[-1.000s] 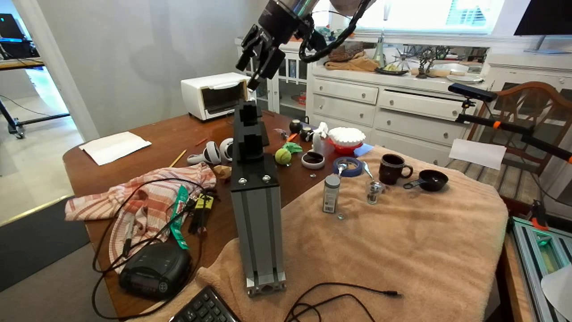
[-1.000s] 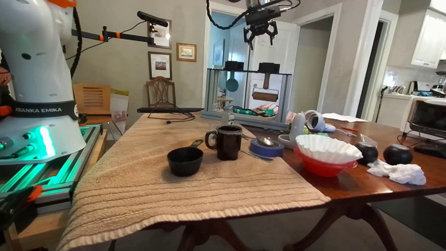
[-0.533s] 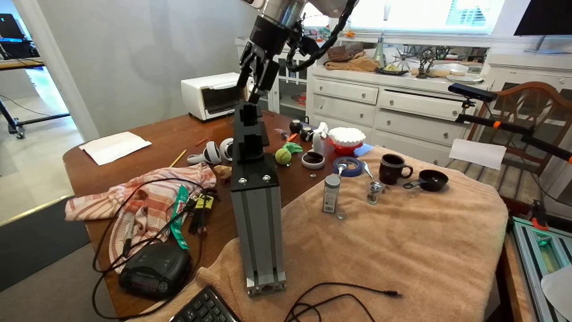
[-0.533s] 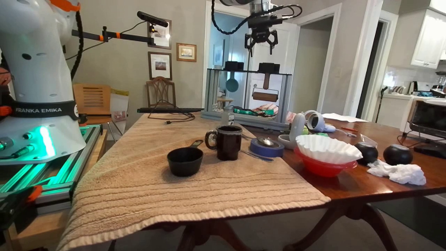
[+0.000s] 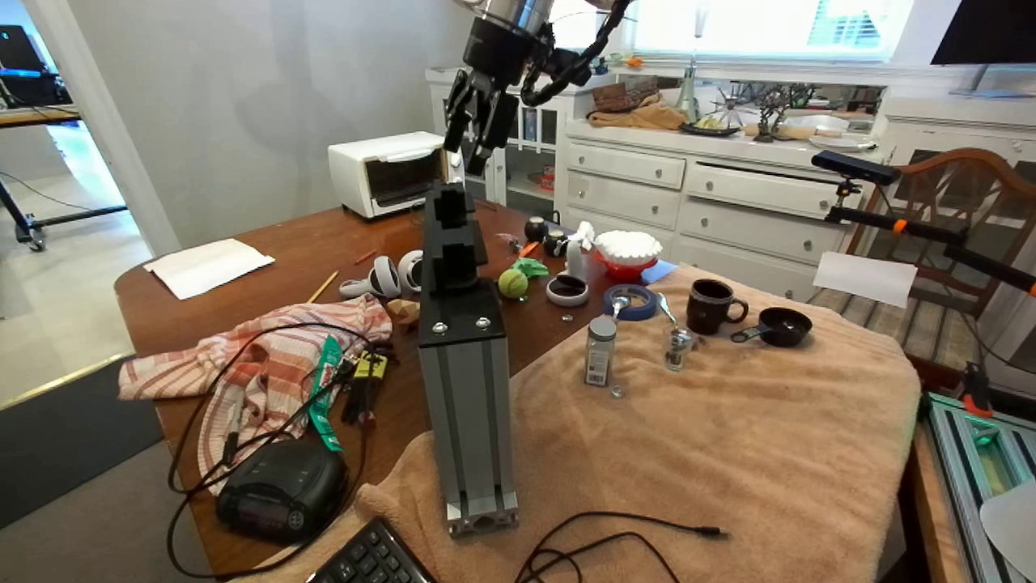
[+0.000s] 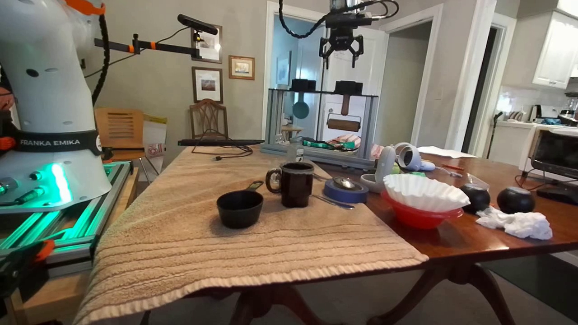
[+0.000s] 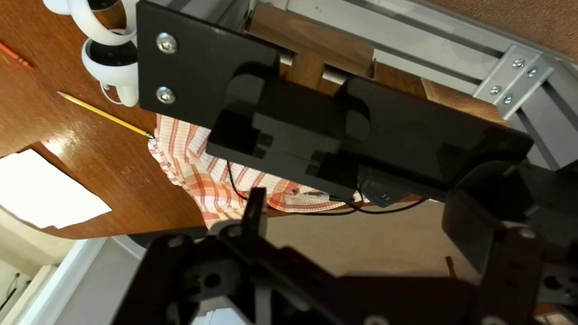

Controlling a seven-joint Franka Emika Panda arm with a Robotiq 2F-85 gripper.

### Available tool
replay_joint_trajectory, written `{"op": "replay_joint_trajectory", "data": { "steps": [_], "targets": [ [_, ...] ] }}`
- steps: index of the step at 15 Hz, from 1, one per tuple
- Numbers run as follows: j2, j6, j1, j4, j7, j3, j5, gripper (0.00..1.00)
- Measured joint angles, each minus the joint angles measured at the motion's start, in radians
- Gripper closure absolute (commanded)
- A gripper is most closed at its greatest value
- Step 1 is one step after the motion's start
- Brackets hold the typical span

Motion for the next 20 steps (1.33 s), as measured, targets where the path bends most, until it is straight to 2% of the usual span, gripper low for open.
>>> {"op": "replay_joint_trajectory", "data": {
  "steps": [1,4,8,14,17,20],
  "targets": [
    [0.000,-0.001,0.002,0.001,0.023,-0.002,-0.004,0.00],
    [0.001,-0.022,0.021,0.019,0.209,-0.017,-0.040,0.00],
    [0.007,-0.095,0.045,0.066,0.399,-0.018,-0.082,0.00],
    [0.064,-0.131,0.080,0.178,0.523,-0.022,-0.219,0.00],
    [0.118,-0.224,0.101,0.260,0.558,-0.024,-0.285,0.00],
    [0.175,-0.302,0.116,0.340,0.555,-0.021,-0.300,0.00]
  ]
}}
